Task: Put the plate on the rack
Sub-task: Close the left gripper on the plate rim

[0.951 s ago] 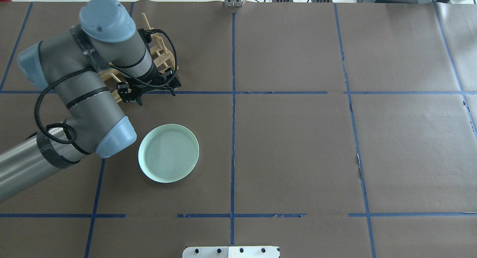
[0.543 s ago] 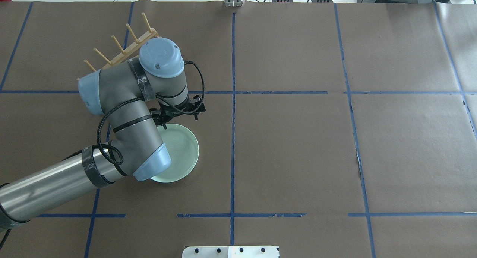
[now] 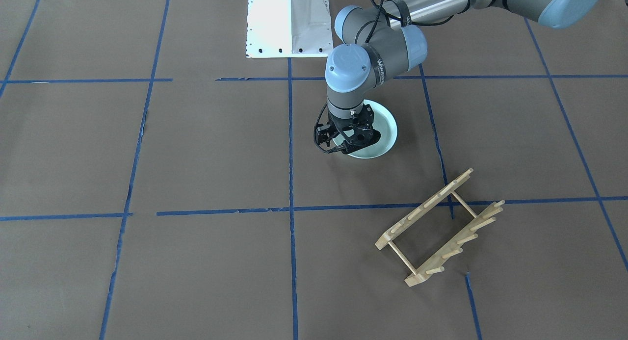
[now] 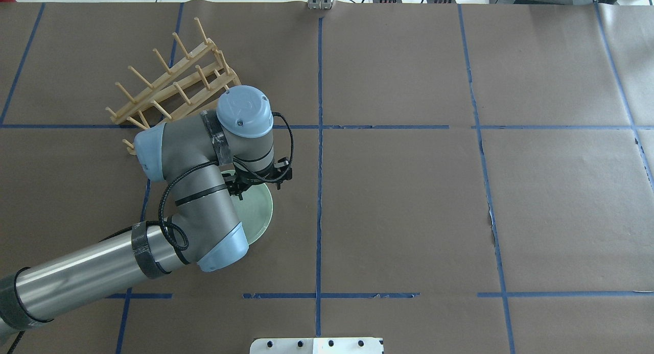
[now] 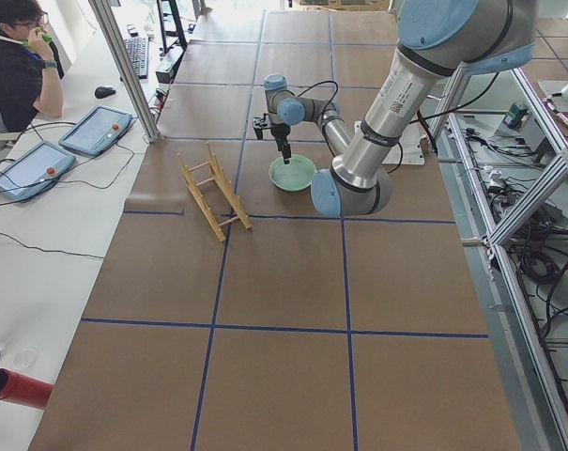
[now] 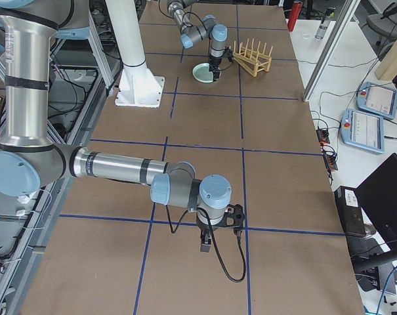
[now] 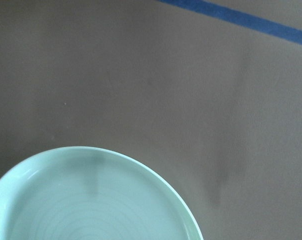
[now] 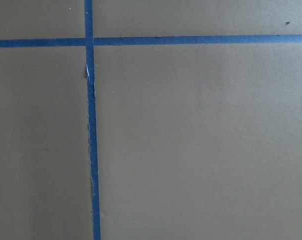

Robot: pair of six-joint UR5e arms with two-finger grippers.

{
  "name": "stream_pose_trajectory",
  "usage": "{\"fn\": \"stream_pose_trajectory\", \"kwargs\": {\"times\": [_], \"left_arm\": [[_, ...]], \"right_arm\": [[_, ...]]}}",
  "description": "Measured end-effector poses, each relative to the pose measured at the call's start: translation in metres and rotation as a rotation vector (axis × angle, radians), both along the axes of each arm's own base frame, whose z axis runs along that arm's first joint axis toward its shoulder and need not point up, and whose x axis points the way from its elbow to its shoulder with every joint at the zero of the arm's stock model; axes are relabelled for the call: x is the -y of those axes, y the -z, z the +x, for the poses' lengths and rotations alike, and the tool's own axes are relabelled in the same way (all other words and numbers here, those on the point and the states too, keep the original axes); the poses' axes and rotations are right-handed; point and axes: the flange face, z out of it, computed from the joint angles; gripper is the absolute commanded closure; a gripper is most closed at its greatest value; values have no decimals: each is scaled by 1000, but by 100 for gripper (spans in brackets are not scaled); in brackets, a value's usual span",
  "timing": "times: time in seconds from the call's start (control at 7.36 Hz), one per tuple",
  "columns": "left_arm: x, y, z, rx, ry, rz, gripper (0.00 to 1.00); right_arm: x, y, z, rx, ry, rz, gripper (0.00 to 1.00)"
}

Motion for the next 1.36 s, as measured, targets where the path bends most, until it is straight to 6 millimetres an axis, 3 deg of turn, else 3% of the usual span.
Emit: {"fn": "stream_pose_trajectory", "kwargs": {"times": [0.54,0.68,0.81,1.36], "left_arm": [[2,-6,10,-11,-2,3,51],[2,-7,12,-10,-3,3,82],[1,-7,13,-11,-5,2,100],[-3,4,12,-65,-24,-13,100]], "right_arm": [[0,0,0,0,1,0,0],[0,0,0,0,1,0,0],[0,0,0,0,0,0,0],[0,-1,0,0,0,-2,0]]}}
